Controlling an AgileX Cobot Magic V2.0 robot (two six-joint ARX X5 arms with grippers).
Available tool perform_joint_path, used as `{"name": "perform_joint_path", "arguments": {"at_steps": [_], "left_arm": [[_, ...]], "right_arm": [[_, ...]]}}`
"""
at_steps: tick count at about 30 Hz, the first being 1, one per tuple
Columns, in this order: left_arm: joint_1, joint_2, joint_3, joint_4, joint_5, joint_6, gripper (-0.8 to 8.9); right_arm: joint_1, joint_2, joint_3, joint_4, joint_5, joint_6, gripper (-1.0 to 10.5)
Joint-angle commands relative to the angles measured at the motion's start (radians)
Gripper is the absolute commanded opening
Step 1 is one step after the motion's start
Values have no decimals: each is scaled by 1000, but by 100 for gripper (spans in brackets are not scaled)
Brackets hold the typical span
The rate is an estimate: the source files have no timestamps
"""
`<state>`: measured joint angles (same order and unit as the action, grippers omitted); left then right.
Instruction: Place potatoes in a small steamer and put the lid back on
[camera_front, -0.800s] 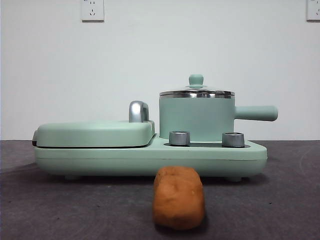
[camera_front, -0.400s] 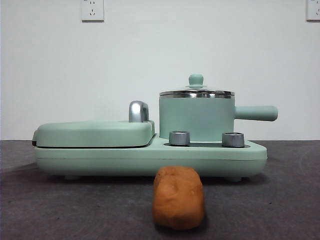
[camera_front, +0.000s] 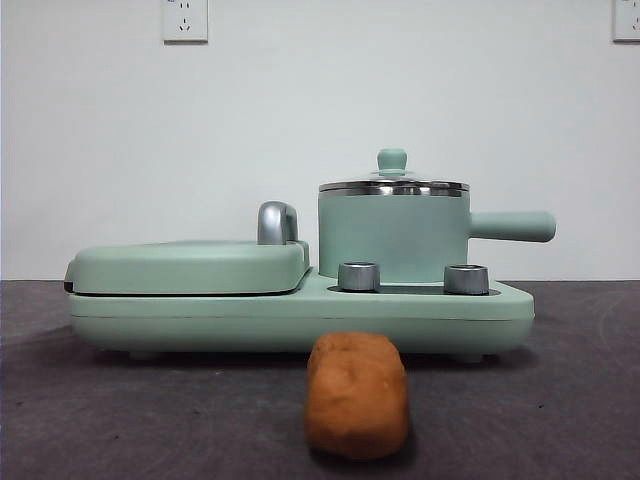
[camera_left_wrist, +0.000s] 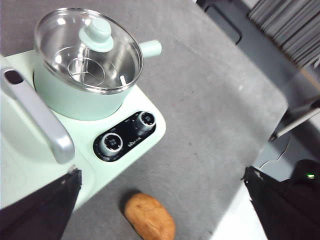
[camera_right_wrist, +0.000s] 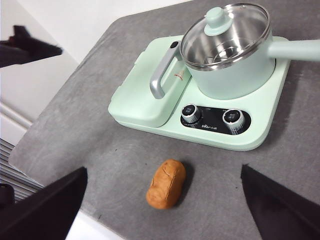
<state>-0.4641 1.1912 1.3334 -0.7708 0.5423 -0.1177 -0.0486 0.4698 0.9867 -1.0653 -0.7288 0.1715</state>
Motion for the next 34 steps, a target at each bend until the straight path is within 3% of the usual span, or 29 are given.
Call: {"name": "perform_joint_path", "arguments": {"at_steps": [1, 8, 15, 29, 34], "left_arm": [[-40, 93, 60, 9, -49, 32, 531], [-126, 309, 174, 58, -201, 59, 531], [-166, 521, 340, 59, -219, 82, 529], [-195, 853, 727, 64, -387, 160, 497], [-195, 908, 760, 115, -394, 182, 485]], "right_arm": [[0, 11, 19, 11, 0, -14, 496], [0, 12, 19, 32, -2, -16, 496], [0, 12, 19, 32, -1, -27, 496], [0, 12, 19, 32, 0, -53, 496], [0, 12, 19, 32, 0, -57, 496]]}}
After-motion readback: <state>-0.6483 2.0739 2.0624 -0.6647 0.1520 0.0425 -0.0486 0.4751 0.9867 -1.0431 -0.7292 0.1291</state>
